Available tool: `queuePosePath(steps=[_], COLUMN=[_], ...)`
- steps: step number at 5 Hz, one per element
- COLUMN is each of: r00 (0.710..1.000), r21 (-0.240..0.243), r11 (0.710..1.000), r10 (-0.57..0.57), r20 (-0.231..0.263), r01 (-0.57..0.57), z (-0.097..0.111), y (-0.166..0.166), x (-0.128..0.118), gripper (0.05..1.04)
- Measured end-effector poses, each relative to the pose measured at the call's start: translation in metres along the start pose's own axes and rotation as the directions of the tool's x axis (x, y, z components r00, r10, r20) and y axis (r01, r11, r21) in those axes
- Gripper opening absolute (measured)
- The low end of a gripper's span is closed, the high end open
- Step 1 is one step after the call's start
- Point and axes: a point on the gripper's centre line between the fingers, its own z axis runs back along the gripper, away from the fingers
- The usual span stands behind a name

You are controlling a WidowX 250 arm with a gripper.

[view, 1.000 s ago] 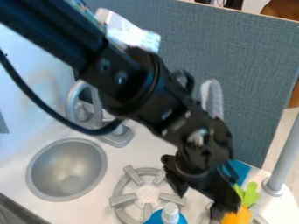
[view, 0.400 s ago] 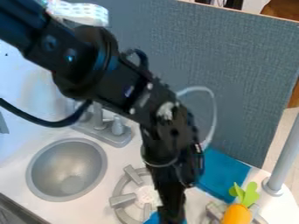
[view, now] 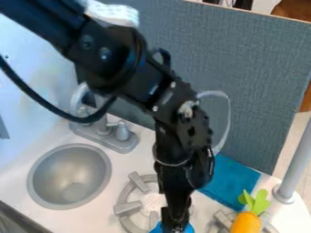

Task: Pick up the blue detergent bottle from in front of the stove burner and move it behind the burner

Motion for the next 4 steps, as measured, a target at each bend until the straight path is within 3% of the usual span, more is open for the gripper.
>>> queuePosePath(steps=[2,4], r00=[0.999,0.998], r21=[0.085,0.115], r11=[0.996,0.992], r10=[-0.033,-0.04], r20=[-0.008,-0.039], r01=[0.034,0.044], z=[-0.017,-0.026], y=[-0.005,-0.002], x=[0.016,0.016], gripper=[1.009,1.009])
